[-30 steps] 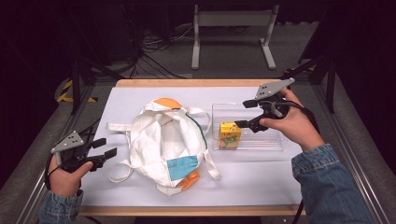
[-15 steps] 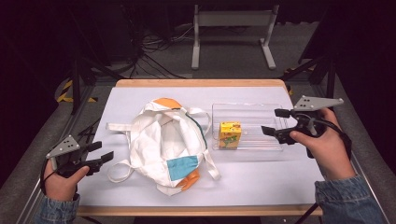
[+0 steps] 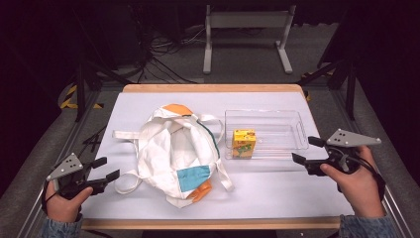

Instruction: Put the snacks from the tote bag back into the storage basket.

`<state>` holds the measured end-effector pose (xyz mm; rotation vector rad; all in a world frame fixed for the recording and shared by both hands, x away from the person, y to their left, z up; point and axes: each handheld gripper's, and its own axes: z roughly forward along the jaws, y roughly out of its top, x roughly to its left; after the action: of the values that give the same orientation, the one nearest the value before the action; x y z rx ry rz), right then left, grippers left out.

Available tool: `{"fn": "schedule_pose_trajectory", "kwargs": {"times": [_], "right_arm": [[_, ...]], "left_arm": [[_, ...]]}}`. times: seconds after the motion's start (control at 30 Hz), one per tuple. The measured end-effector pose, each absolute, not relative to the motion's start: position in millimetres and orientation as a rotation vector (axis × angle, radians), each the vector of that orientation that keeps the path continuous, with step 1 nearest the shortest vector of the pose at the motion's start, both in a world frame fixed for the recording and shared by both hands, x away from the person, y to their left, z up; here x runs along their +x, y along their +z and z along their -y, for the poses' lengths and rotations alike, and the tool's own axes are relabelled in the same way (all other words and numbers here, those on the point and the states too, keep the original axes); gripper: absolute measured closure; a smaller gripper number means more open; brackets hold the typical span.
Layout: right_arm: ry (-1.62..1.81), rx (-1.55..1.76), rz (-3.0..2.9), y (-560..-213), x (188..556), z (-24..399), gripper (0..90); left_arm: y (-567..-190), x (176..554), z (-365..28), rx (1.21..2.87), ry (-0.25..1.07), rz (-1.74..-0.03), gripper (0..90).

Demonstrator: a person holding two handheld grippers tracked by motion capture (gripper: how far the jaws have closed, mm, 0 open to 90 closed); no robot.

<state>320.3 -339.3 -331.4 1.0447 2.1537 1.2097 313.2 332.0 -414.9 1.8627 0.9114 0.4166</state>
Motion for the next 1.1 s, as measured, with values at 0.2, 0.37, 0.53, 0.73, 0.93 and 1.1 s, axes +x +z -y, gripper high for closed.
{"fn": "schedule_pose_trajectory", "kwargs": {"times": [0.2, 0.37, 0.53, 0.73, 0.93, 1.1], "right_arm": [[1.183, 1.108, -2.093, -359, 310, 340, 18.5], [1.179, 1.142, -2.061, -370, 306, 346, 18.5], [1.193, 1.159, -2.014, -385, 301, 354, 18.6], [1.209, 1.223, -1.976, -408, 299, 366, 19.3], [1.187, 1.291, -1.995, -425, 303, 369, 19.5], [1.149, 1.302, -2.032, -434, 309, 364, 19.4]], "left_arm": [[-424, 308, -334, 1.855, 0.434, -0.920, 26.4], [-428, 304, -335, 1.841, 0.448, -0.921, 25.7], [-435, 305, -338, 1.858, 0.466, -0.924, 22.7], [-444, 309, -342, 1.840, 0.461, -0.924, 19.2], [-450, 313, -343, 1.858, 0.451, -0.927, 16.6], [-454, 314, -345, 1.847, 0.451, -0.951, 14.0]]}}
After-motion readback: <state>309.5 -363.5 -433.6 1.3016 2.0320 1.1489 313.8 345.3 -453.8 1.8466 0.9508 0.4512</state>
